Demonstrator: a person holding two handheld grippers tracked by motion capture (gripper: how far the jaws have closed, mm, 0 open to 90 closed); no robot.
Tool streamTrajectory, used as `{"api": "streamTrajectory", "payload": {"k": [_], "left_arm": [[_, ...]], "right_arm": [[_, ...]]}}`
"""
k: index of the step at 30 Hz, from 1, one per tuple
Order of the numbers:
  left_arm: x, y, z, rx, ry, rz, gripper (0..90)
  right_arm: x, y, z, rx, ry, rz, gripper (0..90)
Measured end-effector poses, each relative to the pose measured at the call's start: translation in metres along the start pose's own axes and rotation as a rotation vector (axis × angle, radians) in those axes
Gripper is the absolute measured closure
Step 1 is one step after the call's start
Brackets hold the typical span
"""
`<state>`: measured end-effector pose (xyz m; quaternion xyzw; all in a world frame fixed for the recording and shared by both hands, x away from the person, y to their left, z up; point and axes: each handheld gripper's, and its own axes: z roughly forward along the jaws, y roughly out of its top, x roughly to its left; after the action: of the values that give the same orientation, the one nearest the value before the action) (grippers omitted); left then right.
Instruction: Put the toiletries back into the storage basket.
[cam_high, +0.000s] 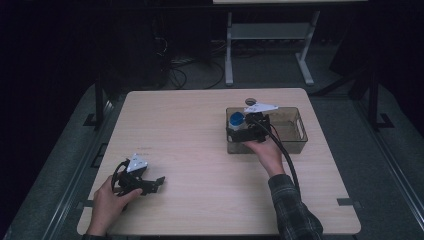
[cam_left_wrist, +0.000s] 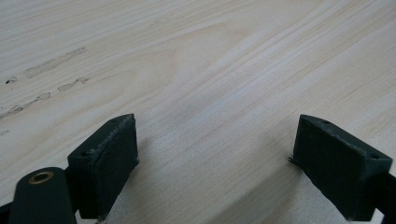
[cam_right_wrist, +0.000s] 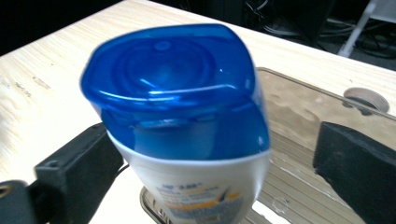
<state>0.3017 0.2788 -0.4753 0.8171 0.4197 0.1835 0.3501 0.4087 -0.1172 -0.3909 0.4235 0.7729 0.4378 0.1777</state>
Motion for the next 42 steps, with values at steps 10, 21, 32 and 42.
{"api": "streamTrajectory", "payload": {"k": [10,21,32,42], "left_arm": [[0.000,0.000,0.000,0.000,0.000,0.000,12.7],[0.000,0.000,0.000,0.000,0.000,0.000,12.7],[0.000,0.000,0.000,-0.002,0.000,0.002,12.7],[0.000,0.000,0.000,-0.005,0.000,-0.003,12.7]], "right_arm": [[-0.008,-0.006,-0.017,-0.025,-0.003,0.018,0.0],[-0.011,-0.025,-0.041,-0.033,-0.022,0.014,0.0],[-0.008,-0.039,-0.059,-0.046,-0.019,0.002,0.0],[-0.004,-0.055,-0.076,-0.058,-0.026,-0.019,0.0]]}}
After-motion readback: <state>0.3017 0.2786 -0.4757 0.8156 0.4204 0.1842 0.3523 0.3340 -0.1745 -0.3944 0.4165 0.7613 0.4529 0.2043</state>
